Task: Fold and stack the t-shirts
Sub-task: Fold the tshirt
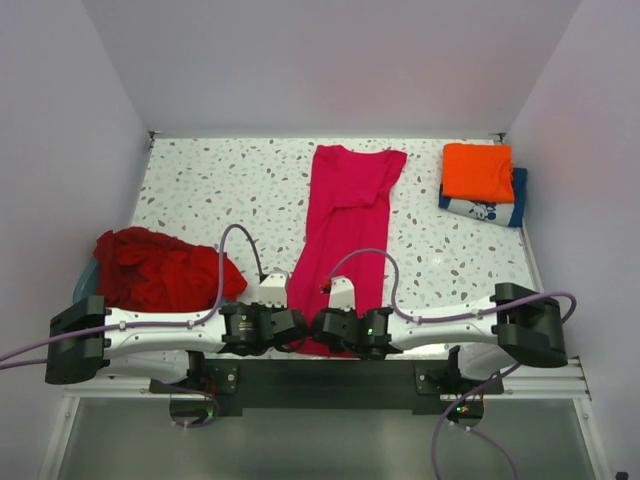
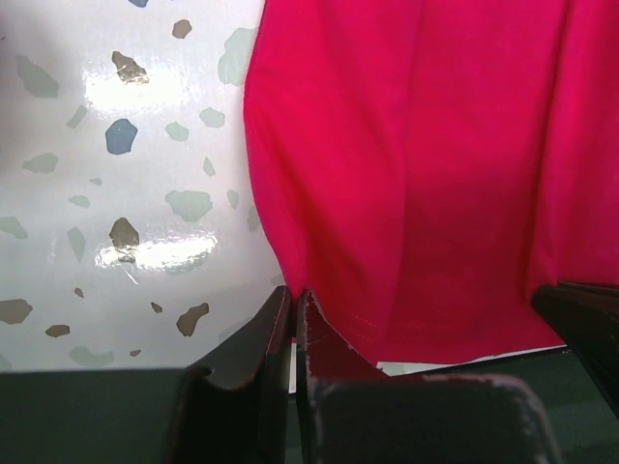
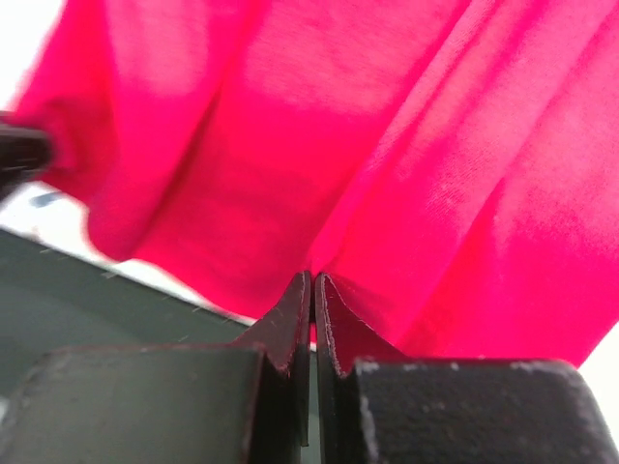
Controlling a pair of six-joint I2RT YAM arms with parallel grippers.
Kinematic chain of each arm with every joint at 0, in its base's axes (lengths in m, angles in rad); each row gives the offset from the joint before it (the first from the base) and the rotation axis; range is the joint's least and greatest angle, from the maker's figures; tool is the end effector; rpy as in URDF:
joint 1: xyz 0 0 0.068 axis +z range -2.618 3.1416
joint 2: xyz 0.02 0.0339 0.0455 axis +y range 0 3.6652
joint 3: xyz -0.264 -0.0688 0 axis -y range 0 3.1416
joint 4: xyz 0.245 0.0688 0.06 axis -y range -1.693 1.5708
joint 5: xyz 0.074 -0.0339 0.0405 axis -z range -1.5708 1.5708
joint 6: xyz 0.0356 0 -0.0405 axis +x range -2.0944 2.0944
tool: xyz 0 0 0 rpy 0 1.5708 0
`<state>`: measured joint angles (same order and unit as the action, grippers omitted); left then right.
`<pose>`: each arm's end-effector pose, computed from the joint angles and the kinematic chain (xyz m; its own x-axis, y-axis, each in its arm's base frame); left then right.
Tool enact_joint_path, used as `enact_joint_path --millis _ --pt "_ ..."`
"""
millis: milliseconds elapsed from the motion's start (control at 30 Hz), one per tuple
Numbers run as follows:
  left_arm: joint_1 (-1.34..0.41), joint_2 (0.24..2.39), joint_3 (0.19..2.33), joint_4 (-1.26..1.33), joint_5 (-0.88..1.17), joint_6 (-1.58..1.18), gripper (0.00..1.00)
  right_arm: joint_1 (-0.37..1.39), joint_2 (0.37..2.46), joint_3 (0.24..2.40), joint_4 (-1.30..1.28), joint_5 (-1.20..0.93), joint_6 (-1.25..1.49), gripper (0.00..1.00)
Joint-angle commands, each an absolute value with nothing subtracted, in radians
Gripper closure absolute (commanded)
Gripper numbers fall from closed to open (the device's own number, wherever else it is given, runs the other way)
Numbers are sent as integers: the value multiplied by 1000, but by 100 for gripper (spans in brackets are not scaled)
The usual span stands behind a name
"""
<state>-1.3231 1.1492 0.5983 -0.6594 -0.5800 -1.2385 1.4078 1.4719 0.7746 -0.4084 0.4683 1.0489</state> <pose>0.0652 -0.1782 0.1802 -0.7966 -0.0751 -0.5998 0.0322 0.9856 -0.1662 0.0593 0.2616 0.1703 -0.8071 -0.1410 -0.5733 -0.2968 0.9363 0.1877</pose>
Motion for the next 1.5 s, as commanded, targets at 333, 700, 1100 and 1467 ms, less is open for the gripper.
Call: enact_joint_path --millis 333,700,1100,1467 --pt "-1318 1141 638 -629 -595 -1258 94 1422 1407 755 -339 359 1065 100" --pt "-1318 1117 646 -650 -603 -1261 97 1427 1479 746 -198 282 1087 98" --pt "-1318 1137 658 -635 -594 -1247 98 1428 1425 649 -101 325 1172 92" --pt "-1342 1120 690 -574 -574 -1207 100 1425 1295 595 -127 371 1187 39"
